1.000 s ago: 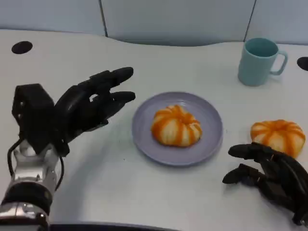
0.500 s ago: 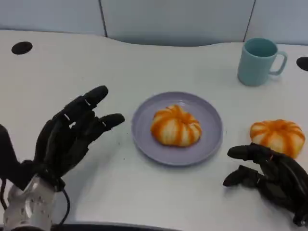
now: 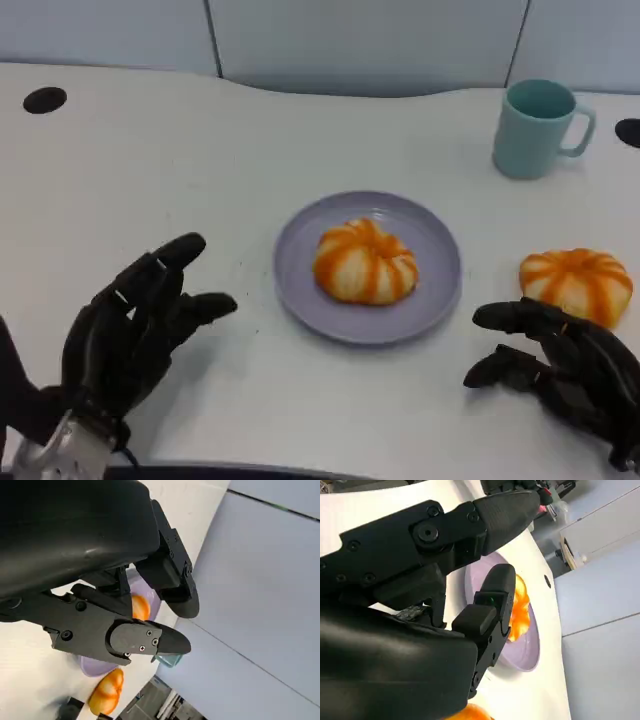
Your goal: Grasp the bread from the table and place it into the plate.
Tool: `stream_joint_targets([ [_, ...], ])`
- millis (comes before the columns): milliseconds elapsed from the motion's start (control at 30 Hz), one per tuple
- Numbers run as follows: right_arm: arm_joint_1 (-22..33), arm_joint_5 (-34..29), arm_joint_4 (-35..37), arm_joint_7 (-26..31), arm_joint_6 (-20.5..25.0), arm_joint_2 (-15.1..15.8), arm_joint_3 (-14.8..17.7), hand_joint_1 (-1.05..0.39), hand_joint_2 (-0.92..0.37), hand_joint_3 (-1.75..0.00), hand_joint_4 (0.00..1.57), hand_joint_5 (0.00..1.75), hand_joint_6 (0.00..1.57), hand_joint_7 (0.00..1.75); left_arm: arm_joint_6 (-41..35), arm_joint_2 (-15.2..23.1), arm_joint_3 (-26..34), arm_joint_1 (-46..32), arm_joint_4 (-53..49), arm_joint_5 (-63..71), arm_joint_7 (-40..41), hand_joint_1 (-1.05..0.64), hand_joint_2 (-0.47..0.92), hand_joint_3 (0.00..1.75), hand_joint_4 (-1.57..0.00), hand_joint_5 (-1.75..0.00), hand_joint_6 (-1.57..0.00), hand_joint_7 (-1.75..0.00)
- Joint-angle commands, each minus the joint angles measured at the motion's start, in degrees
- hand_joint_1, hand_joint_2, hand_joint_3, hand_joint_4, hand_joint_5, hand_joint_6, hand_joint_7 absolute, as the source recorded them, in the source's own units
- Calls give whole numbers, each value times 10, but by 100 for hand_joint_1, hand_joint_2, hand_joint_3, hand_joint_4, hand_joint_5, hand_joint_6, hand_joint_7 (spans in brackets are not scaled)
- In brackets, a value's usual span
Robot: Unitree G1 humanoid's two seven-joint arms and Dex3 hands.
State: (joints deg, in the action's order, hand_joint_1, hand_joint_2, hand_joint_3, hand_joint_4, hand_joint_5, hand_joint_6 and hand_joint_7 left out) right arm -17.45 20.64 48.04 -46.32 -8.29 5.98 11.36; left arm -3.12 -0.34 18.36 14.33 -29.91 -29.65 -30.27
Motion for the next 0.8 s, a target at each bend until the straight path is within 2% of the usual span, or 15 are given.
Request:
stream_joint_targets([
  [33,15,-4,-1,5,9,8,2,-40,-92,-13,65,112,73,68,4,5,0,-19,1,11,19,-46,75,61,-55,-142,-64,-90],
  [167,18,-4,-8,5,11,8,1,-39,-92,-13,65,112,73,68,16,2,-4,-29,1,26,41,-45,59,86,-57,-149,-61,-102],
  [233,19,-3,-9,6,12,7,1,-39,-92,-13,65,112,74,68,23,3,-10,-34,1,40,50,-45,55,91,-57,-152,-61,-107],
  [333,20,-3,-10,6,11,7,1,-40,-92,-13,65,112,74,68,35,5,-17,-38,-2,55,52,-44,54,92,-58,-153,-62,-110],
  [500,22,-2,-17,8,19,8,2,-40,-92,-12,64,111,74,66,61,5,-21,-40,-17,65,45,-43,60,81,-54,-160,-58,-122],
  [800,23,0,-19,7,27,12,5,-39,-92,-12,65,110,74,65,110,5,-31,-33,-61,85,45,-46,57,88,-54,-161,-54,-133],
])
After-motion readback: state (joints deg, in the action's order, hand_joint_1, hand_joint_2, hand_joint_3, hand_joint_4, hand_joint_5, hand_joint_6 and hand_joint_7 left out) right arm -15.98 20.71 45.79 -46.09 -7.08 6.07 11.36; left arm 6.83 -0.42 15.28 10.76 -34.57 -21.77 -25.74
